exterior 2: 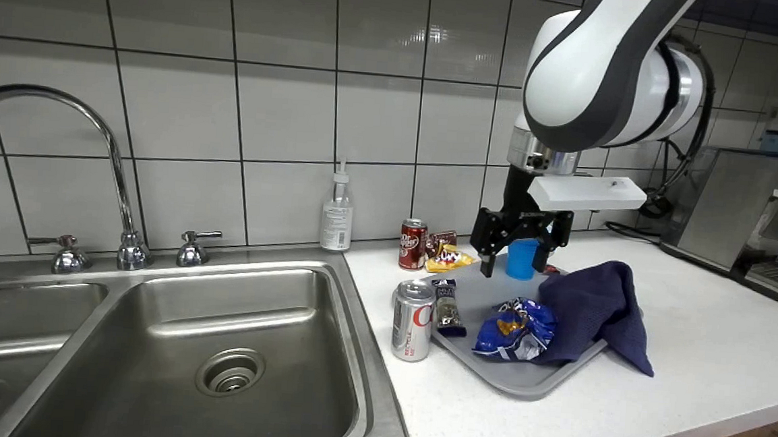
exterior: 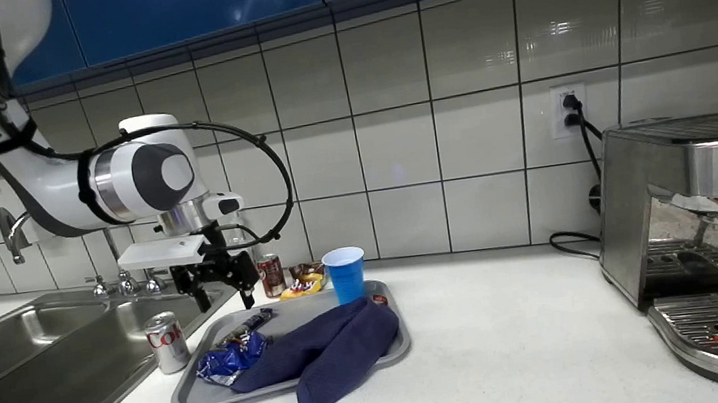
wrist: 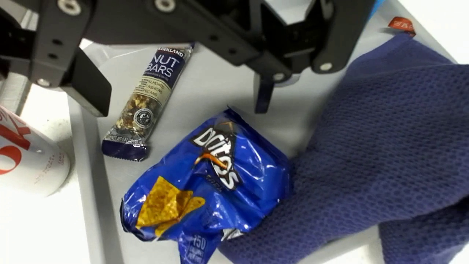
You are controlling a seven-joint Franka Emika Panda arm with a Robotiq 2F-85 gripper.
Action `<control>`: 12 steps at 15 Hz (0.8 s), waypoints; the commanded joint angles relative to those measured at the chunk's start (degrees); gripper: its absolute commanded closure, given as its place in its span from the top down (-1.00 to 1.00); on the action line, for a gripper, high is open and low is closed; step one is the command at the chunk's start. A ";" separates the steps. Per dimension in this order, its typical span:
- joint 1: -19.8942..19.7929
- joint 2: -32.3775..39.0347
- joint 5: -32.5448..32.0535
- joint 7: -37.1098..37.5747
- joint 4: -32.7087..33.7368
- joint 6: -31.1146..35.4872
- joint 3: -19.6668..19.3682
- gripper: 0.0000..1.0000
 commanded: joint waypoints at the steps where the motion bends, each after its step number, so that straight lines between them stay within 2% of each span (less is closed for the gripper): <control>1: -1.69 -7.25 -1.53 -1.10 -6.23 0.14 0.28 1.00; 9: -3.97 -16.85 -1.50 -2.39 -14.75 -0.67 0.77 1.00; 12: -4.58 -20.63 -0.06 -5.08 -17.51 -1.20 0.60 1.00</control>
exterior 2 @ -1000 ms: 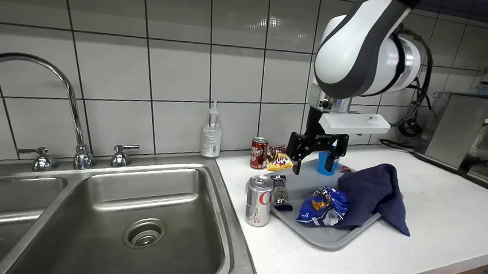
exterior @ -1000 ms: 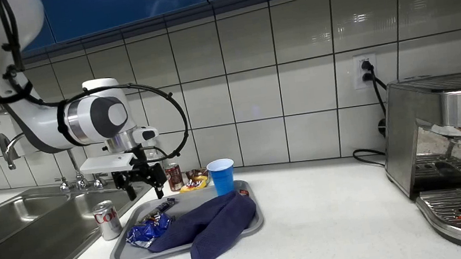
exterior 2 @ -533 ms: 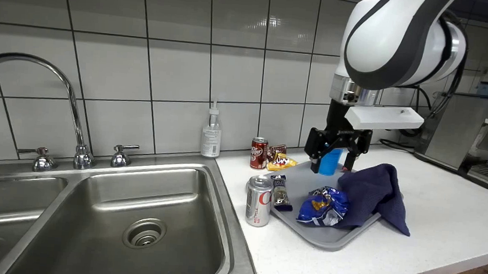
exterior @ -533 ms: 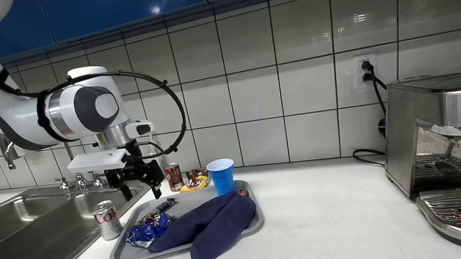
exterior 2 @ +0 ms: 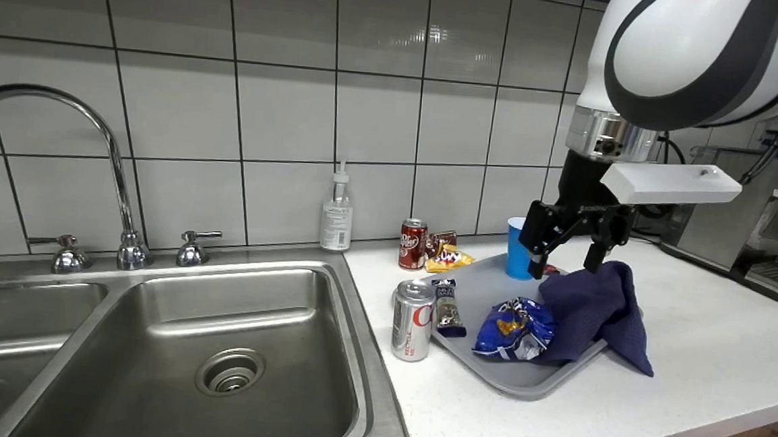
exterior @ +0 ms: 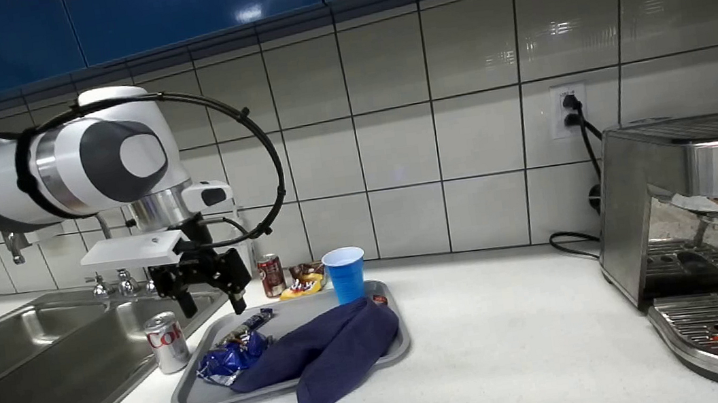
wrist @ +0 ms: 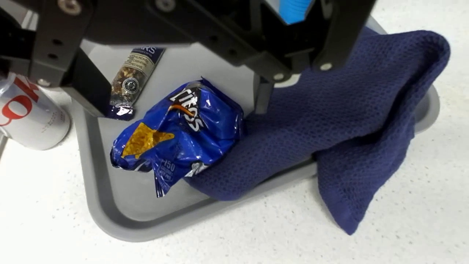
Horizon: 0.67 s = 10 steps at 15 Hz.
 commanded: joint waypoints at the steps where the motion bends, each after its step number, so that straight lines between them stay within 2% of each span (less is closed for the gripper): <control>1: -2.06 -7.34 0.49 -3.63 -4.82 -1.27 0.49 1.00; 3: -2.59 -9.20 0.53 -4.40 -6.00 -1.59 0.39 1.00; 6: -3.19 -8.92 0.64 -4.89 -3.93 -3.13 0.44 1.00; 7: -3.02 -6.71 0.73 -3.27 -3.85 -0.83 1.19 1.00; 10: -3.08 -6.57 0.77 -3.27 -3.79 -0.81 1.27 1.00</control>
